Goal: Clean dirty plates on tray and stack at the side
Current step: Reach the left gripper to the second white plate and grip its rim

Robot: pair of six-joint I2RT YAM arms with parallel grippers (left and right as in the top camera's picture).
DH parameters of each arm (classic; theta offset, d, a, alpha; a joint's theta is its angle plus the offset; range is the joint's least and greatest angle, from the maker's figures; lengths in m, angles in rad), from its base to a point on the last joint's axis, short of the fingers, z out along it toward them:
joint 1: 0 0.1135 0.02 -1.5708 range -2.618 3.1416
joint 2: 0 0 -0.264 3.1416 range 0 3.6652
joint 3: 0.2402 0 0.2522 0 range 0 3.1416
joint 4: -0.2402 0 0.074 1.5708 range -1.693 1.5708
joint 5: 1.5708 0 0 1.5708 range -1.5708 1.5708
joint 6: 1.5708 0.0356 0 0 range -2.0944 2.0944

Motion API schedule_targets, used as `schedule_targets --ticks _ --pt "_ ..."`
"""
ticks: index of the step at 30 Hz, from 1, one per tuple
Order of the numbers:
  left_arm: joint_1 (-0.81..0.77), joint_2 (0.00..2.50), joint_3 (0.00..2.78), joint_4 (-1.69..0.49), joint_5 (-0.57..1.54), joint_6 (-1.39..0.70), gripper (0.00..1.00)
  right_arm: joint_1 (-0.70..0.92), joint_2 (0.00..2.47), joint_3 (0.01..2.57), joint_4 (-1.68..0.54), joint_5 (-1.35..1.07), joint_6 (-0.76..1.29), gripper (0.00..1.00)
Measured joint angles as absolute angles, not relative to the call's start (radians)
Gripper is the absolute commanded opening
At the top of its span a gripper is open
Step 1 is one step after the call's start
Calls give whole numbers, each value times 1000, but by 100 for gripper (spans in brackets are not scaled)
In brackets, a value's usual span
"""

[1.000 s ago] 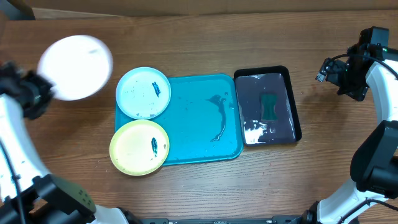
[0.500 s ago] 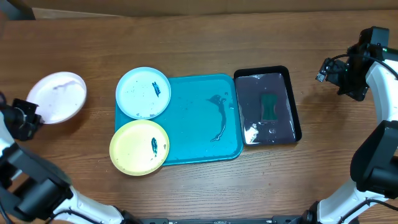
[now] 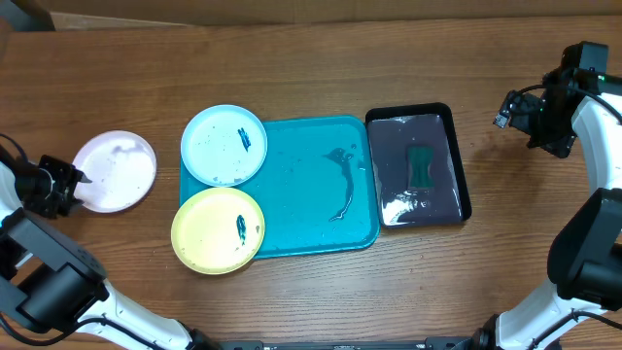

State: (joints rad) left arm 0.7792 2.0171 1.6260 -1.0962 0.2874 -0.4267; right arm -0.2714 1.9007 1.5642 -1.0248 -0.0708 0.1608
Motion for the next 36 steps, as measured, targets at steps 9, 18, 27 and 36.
schedule_targets --ticks 9,18,27,36 --pt "552 2017 1626 -1070 336 -358 41 -271 1901 1564 -1025 -71 161 100" --pt "227 2021 1626 -1032 125 -342 49 -271 1901 1564 -1025 -71 162 100" --pt "181 2088 1626 -1017 19 -344 35 -271 1901 1564 -1025 -71 162 100" --pt "181 2117 1626 -1021 27 -351 6 -271 1901 1564 -1025 -71 162 100"
